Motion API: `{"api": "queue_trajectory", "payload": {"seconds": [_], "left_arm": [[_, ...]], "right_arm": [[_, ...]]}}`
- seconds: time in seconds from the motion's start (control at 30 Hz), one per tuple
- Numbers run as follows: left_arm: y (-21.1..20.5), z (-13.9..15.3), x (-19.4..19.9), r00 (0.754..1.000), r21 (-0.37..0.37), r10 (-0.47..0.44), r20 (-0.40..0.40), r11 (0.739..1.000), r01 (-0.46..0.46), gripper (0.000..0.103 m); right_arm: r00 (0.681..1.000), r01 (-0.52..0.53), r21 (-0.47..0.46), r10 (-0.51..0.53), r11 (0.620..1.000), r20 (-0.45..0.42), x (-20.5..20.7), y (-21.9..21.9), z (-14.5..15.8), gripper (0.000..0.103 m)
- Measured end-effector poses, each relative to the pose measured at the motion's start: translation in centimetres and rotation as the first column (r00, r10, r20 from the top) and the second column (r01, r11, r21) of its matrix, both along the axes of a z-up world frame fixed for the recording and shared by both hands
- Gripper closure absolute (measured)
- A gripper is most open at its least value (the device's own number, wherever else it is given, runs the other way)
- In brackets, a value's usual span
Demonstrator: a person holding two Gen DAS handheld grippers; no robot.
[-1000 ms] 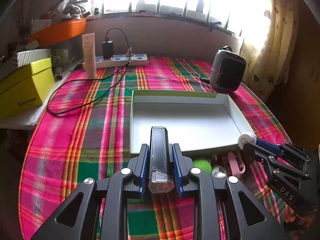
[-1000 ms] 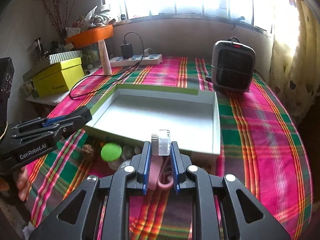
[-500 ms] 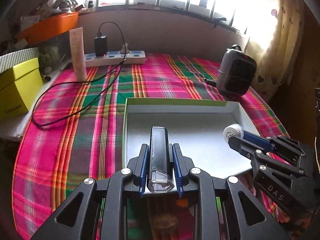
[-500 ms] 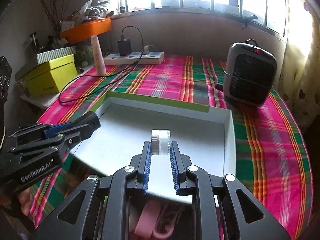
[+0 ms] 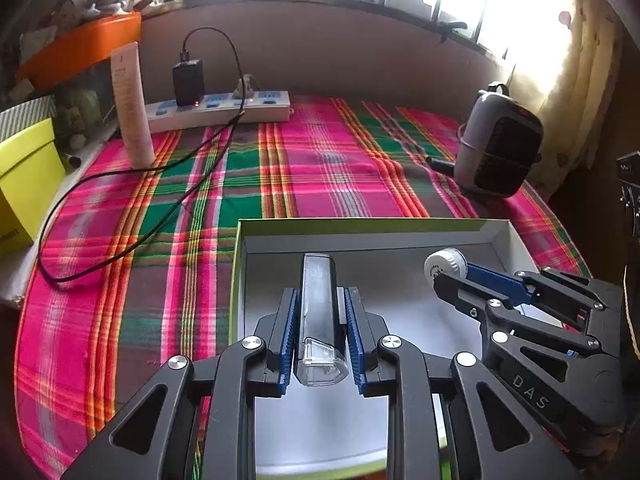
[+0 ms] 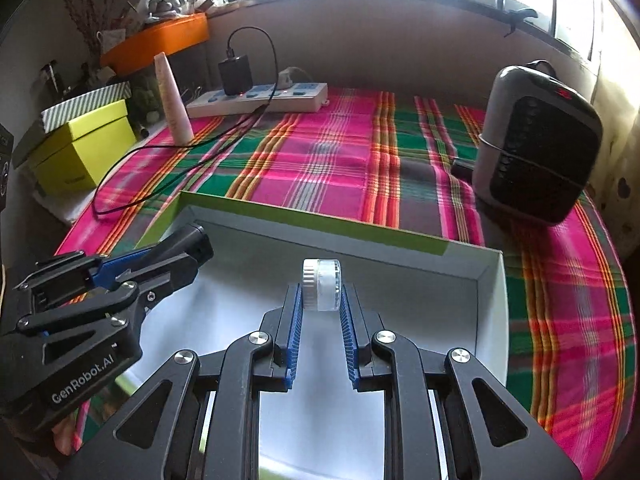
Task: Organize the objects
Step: 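Lower the flashlight and cap into the box lid and open both grippers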
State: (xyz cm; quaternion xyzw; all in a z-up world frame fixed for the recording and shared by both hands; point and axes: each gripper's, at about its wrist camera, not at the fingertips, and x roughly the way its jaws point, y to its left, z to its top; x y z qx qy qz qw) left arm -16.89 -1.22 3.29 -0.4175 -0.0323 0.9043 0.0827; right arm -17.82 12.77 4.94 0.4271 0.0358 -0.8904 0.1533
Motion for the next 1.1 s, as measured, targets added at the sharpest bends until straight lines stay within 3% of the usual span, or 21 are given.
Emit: {"api": "queue_trajectory", "payload": {"seconds": [0.83,1.1], "left_arm": [[0.1,-1.2,-1.9,0.999,-0.020,-0.009,0.036,1.000,0.010,0.081],[0.4,-1.2,-1.8,0.999,-0.026,-0.015,0.039,1.000,0.016,0.074]], "right_arm": [[1.000,0.008,0.025,-0.009,1.000,0.029,-1.9,-0.8,-1.1,0.083],[0.999,0.012,0.031,-0.013,0.999,0.035,-1.8,-0.9,-1.2,0.083]]}}
